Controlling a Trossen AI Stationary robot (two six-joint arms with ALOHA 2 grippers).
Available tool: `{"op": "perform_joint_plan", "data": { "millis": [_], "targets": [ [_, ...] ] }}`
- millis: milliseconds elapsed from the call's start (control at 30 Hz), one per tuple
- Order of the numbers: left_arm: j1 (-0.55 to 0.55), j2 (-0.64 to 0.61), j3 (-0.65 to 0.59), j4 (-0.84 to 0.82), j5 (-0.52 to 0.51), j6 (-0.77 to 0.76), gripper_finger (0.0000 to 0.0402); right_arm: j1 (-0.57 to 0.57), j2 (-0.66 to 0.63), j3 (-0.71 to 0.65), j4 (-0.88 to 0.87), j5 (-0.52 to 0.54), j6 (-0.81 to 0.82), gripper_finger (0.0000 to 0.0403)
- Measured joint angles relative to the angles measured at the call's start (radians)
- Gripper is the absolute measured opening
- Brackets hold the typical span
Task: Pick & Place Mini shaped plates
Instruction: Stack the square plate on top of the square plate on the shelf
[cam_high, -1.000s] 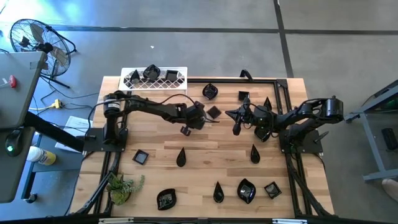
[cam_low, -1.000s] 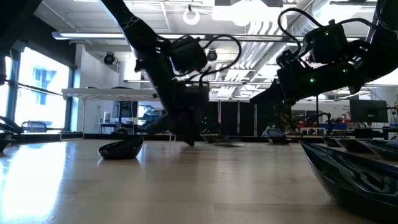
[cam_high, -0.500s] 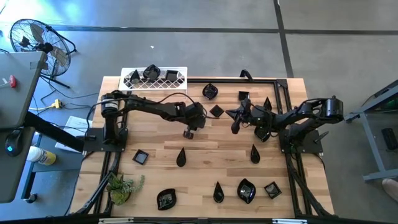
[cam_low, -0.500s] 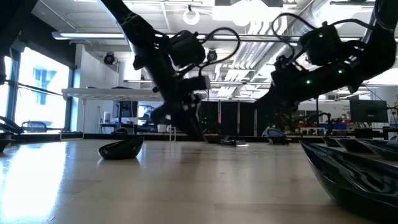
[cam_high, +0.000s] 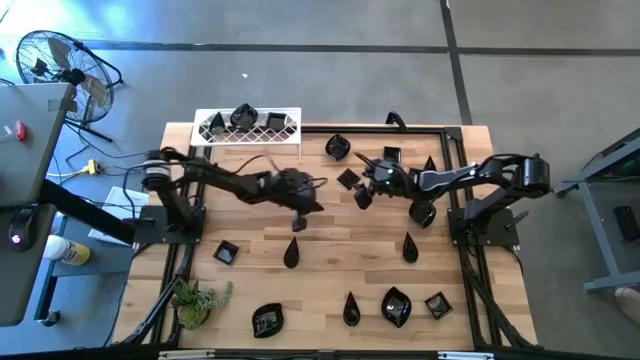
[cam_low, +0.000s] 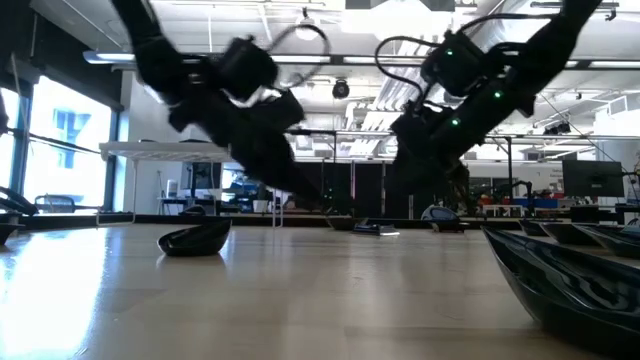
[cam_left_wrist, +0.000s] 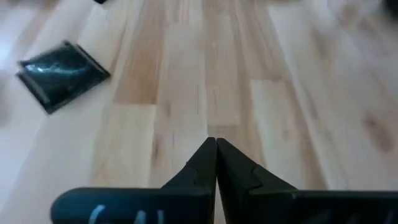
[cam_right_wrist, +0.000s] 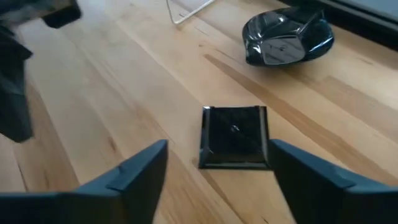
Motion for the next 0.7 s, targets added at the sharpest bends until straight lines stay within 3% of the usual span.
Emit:
{"op": "perform_joint_plan", "data": {
  "millis": [100,233,567,700],
  "targets": [
    [0.0,-0.063,-0.097,0.141,-0.013,-0.066,0.0002,-0.002,0.06,0.063,-0.03,-0.006,0.002,0.0317],
    [0.0,-0.117,-0.19,0.215,-0.044,-0.113,0.0001,-0.002,0.168,0.157,-0.119,0.004,-0.049,0.0329],
    [0.0,-0.147,-0.257,0.265,-0.09,-0.138,0.0001,-0.026,0.257,0.292,-0.278,0.051,-0.051,0.033],
    [0.0,-0.147,-0.257,0.269,-0.09,-0.135,0.0001,-0.064,0.261,0.282,-0.284,-0.026,-0.005,0.033]
  ]
}}
